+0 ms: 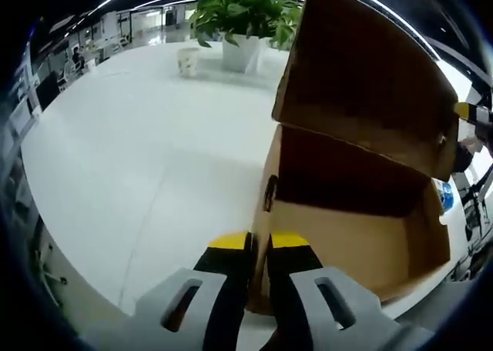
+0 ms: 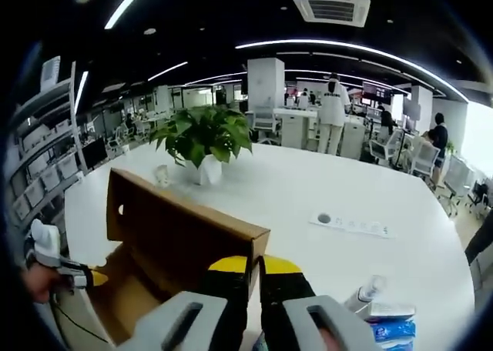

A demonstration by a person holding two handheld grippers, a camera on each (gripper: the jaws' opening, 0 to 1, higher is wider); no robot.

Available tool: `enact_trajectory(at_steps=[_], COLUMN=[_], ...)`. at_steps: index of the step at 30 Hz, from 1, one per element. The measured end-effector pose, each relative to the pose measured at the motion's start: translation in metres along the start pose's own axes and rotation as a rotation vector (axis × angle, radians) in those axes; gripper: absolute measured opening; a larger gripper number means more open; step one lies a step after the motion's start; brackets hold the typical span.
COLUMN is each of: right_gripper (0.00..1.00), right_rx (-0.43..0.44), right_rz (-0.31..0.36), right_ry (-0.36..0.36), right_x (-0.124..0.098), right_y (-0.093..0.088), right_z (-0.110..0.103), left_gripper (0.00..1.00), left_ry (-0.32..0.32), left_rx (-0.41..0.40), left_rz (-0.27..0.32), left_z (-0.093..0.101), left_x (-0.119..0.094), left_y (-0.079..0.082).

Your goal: Operate the shoe box by opening the lid, removing the specified soft item, and placing it in the target area until the item is outside and the box remains undamaged.

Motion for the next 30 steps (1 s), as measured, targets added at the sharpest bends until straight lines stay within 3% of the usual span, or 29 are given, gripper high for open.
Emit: enact_trajectory(at_steps=[12,18,30], right_gripper=[0.0,0.0,0.0], right_rx=[-0.011,-0.062,-0.063], right_rz=[0.055,0.083,0.128], right_ry=[-0.026,-0.039,-0.057], right_x=[-0.019,-0.033,-0.044], right_y=[-0.006,-0.013,-0.021], right_z=[-0.01,-0.016,-0.015], left_gripper=[0.07,0.07,0.08], left_ry=[0.007,0.01,0.014], left_rx=[-0.028,-0.041,-0.077], left_rz=[-0.004,-0.006,0.004], left_z=[0.0,0.002,0.007], left_x=[0.0,0.001,0.003], left_y=[0.0,0.0,0.001])
Point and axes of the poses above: the point that each gripper's makers call its tool centre point, and the gripper's own axes: x roughly forward along the fingers, z roughly to its right, y roughly out of its top, the point moved 3 cm from there along -x, roughly backward along the fingers, and after that the axes turned 12 degrees about x, right-handed, at the moved point
